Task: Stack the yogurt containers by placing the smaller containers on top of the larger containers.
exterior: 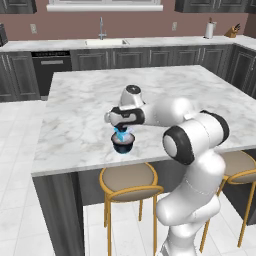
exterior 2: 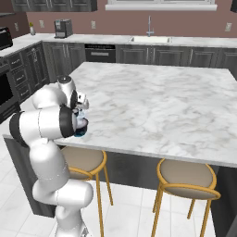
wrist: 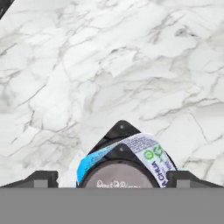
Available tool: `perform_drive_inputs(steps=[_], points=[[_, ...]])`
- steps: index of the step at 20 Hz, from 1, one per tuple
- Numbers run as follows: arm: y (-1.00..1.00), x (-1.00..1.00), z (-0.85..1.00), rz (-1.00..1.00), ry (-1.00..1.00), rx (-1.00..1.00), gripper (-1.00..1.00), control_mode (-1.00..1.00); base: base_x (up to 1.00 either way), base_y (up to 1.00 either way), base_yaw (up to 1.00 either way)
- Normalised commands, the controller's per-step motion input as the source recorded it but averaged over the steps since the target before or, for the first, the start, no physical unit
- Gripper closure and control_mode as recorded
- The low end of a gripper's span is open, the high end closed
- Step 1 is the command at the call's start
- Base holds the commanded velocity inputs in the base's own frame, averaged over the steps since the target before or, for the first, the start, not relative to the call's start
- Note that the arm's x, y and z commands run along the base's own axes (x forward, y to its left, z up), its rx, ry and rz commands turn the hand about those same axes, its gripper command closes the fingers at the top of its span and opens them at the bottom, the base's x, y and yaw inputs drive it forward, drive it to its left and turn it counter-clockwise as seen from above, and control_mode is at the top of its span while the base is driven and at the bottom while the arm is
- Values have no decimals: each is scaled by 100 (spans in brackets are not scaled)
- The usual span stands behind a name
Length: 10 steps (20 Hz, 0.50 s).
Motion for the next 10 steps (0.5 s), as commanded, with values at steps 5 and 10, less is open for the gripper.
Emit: perform_drive_inputs(steps=[5, 10], points=[[-21, -24, 39, 0, 0, 7, -100, -100, 0, 0, 0], [-36, -29, 43, 0, 0, 8, -100, -100, 0, 0, 0]])
